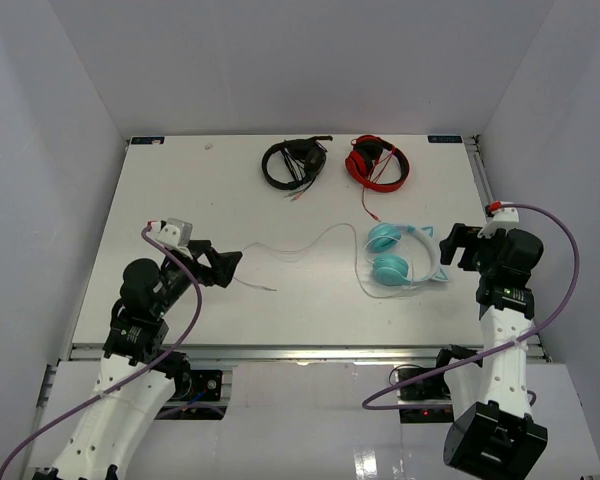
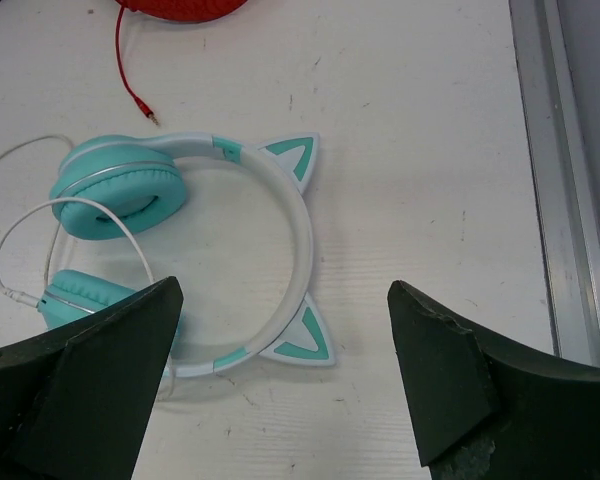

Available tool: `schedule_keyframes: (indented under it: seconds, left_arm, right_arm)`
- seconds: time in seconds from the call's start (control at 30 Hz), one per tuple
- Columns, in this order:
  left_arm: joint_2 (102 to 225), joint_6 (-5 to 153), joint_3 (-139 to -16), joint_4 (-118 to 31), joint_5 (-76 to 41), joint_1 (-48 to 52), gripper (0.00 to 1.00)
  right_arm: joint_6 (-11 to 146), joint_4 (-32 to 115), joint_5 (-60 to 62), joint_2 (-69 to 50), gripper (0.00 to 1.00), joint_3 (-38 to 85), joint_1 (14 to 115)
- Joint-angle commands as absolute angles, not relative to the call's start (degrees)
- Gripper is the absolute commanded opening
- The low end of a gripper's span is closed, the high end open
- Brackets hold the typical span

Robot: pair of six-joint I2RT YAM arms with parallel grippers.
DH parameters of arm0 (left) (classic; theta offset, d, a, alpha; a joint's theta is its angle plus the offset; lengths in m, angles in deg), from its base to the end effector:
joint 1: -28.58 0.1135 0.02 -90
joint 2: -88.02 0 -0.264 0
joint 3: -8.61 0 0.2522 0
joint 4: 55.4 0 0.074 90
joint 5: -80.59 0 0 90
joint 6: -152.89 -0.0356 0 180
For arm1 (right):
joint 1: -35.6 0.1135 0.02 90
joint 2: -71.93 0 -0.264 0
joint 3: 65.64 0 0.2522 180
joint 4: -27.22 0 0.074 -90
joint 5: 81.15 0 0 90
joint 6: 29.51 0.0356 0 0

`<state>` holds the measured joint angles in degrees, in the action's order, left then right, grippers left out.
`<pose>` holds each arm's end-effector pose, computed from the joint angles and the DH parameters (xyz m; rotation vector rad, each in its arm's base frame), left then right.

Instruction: Wrap the headphones

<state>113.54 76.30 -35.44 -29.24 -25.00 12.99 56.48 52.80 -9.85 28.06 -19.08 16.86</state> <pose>0.1209 -0.0437 0.2930 0.2393 1.7200 -0.6063 0.1749 -0.0473 0.2664 0.0385 1.9482 0.0593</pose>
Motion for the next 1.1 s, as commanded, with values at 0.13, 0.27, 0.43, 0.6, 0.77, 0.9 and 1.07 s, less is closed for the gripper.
schedule_keyframes:
  seconds: [0.13, 0.27, 0.43, 0.6, 0.77, 0.9, 1.07]
  left_arm:
    - [115.2, 76.1, -35.4, -29.1, -28.4, 12.9, 0.98]
    - [114.5, 75.9, -35.5, -29.1, -28.7, 12.8, 0.98]
    - [114.4, 75.8, -35.5, -29.1, -29.0, 12.8, 0.98]
    - [114.7, 75.7, -35.6, -29.1, -29.4, 12.8, 0.98]
    - [114.7, 75.5, -35.6, -29.1, -29.5, 12.8, 0.98]
    - [114.9, 75.5, -35.7, -29.1, -30.1, 12.8, 0.98]
    - [114.8, 75.4, -35.7, -29.1, -29.7, 12.8, 0.98]
  right_arm:
    - [32.2, 63.0, -25.6, 26.4, 0.9, -14.9, 16.7]
    - [17.8, 69.0, -33.2, 23.0, 0.9, -12.5, 16.7]
    - [32.3, 63.6, -21.6, 8.9, 0.91, -6.7, 16.6]
    - [42.0, 63.2, -9.6, -3.6, 0.89, 0.9, 17.3]
    - [40.4, 61.9, -5.1, -10.6, 0.87, 2.3, 19.5]
    - [36.6, 61.3, -5.1, -16.7, 0.84, 2.8, 22.2]
    - [33.7, 63.1, -6.8, -22.7, 0.7, 4.7, 25.0]
